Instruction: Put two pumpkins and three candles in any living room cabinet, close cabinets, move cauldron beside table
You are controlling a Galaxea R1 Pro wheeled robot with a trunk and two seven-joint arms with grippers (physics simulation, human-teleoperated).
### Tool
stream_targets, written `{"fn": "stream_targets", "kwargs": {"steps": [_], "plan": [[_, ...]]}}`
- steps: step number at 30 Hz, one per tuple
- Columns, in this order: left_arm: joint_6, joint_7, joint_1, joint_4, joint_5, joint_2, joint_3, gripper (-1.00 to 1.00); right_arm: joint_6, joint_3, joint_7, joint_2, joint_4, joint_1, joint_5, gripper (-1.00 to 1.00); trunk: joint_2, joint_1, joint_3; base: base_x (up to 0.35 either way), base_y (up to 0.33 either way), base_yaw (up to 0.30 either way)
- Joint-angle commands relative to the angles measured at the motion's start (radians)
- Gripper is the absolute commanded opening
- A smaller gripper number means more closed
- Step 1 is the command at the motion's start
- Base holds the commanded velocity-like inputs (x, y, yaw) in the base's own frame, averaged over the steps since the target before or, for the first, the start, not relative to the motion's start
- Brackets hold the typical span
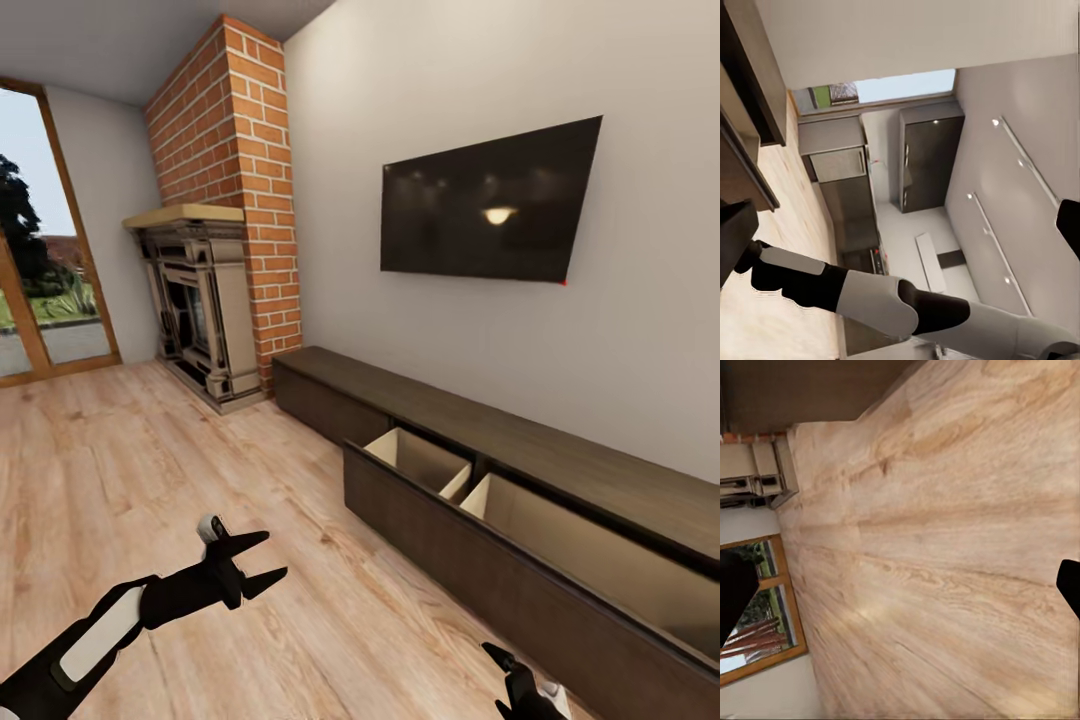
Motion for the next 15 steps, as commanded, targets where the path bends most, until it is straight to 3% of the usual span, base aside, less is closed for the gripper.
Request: {"fn": "stream_targets", "kwargs": {"steps": [1,15], "plan": [[0.004,-0.003,-0.002,0.001,0.004,0.001,-0.004,1.00,0.006,0.008,0.003,0.000,0.002,-0.001,-0.006,1.00,0.007,-0.004,0.002,-0.056,0.000,0.293],[0.004,-0.004,-0.002,0.000,-0.005,0.004,-0.005,1.00,-0.036,0.007,0.002,0.000,0.000,-0.001,0.002,1.00,0.105,-0.058,0.043,-0.009,0.000,0.292]]}}
